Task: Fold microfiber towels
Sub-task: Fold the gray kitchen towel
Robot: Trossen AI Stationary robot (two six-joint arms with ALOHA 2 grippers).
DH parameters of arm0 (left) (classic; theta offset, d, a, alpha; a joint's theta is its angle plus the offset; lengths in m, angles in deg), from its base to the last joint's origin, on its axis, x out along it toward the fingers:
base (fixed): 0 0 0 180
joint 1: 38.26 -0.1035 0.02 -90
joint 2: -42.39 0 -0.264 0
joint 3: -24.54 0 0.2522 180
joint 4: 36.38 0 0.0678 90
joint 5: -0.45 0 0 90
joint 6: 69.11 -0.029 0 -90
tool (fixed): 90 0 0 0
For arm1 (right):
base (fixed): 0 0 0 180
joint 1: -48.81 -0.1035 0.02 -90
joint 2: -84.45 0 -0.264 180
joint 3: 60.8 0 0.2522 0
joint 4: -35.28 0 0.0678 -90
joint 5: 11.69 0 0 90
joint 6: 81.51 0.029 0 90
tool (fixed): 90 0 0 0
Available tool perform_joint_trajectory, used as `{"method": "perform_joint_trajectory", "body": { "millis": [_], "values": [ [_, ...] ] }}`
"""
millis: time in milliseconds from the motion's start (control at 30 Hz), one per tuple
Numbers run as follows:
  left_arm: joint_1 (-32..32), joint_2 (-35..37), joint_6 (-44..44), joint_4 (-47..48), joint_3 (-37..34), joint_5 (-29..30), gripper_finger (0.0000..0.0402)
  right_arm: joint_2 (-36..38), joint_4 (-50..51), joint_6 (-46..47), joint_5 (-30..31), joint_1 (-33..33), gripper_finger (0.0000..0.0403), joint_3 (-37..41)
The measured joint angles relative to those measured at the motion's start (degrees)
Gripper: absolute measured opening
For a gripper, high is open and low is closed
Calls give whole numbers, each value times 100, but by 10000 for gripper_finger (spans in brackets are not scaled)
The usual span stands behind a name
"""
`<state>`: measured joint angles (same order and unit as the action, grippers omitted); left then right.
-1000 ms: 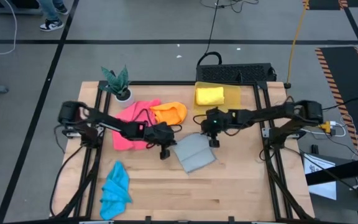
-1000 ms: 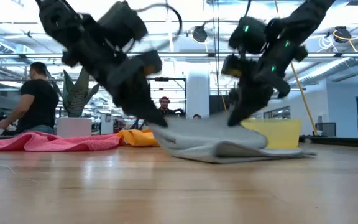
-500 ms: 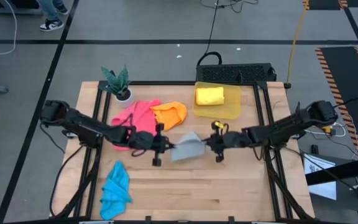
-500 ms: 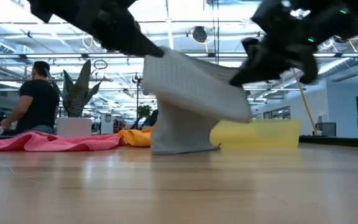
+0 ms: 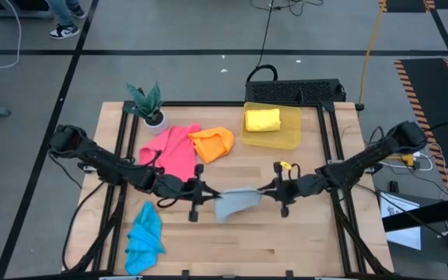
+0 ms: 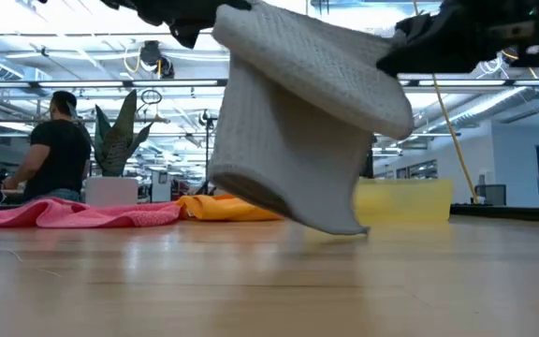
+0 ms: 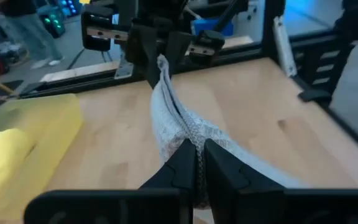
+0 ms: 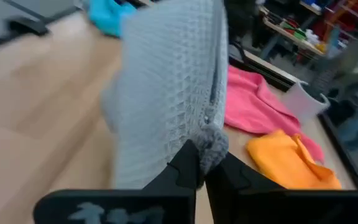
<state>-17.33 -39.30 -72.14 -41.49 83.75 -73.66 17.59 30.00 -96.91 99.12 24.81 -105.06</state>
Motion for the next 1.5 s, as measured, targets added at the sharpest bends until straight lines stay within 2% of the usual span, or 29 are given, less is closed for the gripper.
{"method": "perform_joint_trajectory", "body": {
  "millis": [200,300,367,467,567,733,833,900,1000,1100,1200,1333,1500],
  "values": [
    [166,0,516,40,332,-508,7,235,-33,582,-682,-464,8,-279],
    [270,0,528,207,489,-549,17,316,124,1001,-1024,-554,8,-432],
    [283,0,405,438,518,-537,25,340,293,1120,-1015,-509,8,-452],
    [132,-11,356,807,516,-529,24,340,529,1128,-794,-289,8,-448],
    [-100,-62,128,1145,488,-165,11,284,599,751,-339,19,8,-447],
    [-516,-63,-1111,1351,475,955,14,206,561,-400,714,543,8,-444],
    [-623,-63,-1982,1448,477,1120,13,199,541,-938,928,621,6,-389],
    [-618,-201,-2059,1602,483,934,7,170,529,-1071,742,612,4,-241],
    [-521,-559,-1574,1722,394,615,10,29,401,-705,82,583,4,178],
    [-300,-1078,-1115,1313,319,291,15,-201,-309,11,-668,520,6,713],
    [-50,-1655,-697,724,311,-54,8,-502,-1173,662,-1110,308,6,1110],
    [350,-2049,-296,-109,302,-205,11,-910,-1871,1385,-1351,-91,5,1204],
    [668,-1874,-248,-490,291,-3,19,-1074,-1887,1867,-1339,-397,5,931]
  ]
}}
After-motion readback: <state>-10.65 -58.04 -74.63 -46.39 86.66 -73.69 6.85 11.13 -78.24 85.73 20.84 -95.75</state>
